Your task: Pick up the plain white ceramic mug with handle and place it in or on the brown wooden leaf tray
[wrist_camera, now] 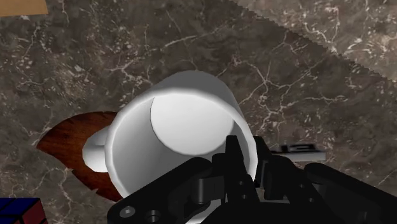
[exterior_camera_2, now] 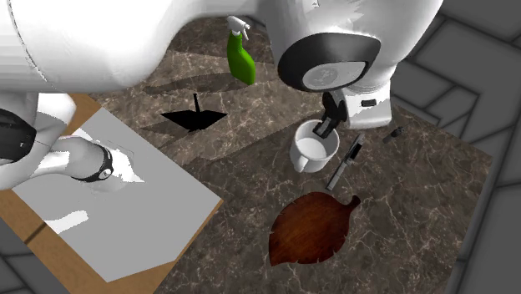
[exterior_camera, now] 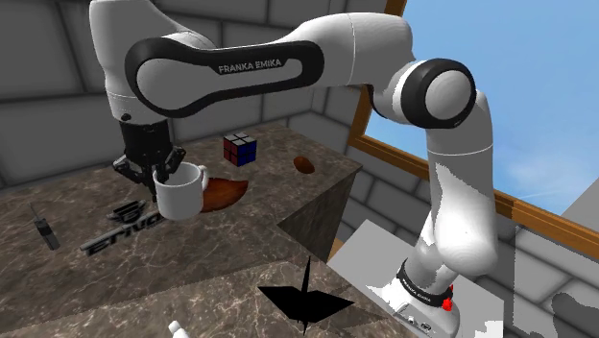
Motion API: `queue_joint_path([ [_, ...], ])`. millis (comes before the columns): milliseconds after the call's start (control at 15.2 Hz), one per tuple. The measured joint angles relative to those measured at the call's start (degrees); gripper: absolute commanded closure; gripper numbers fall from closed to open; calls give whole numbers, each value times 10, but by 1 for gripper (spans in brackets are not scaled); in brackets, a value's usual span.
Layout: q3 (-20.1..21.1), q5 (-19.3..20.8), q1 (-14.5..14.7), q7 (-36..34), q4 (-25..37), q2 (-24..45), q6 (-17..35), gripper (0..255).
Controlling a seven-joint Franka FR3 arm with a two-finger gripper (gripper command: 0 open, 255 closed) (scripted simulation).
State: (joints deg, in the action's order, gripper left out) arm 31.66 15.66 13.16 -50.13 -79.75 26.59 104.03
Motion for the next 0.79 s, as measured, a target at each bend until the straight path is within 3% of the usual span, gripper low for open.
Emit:
queue_joint_path([
  [528,-23,0,-53,91,66,30,-30,255],
  [792,-36,6,-68,133,135,65,-62,255],
])
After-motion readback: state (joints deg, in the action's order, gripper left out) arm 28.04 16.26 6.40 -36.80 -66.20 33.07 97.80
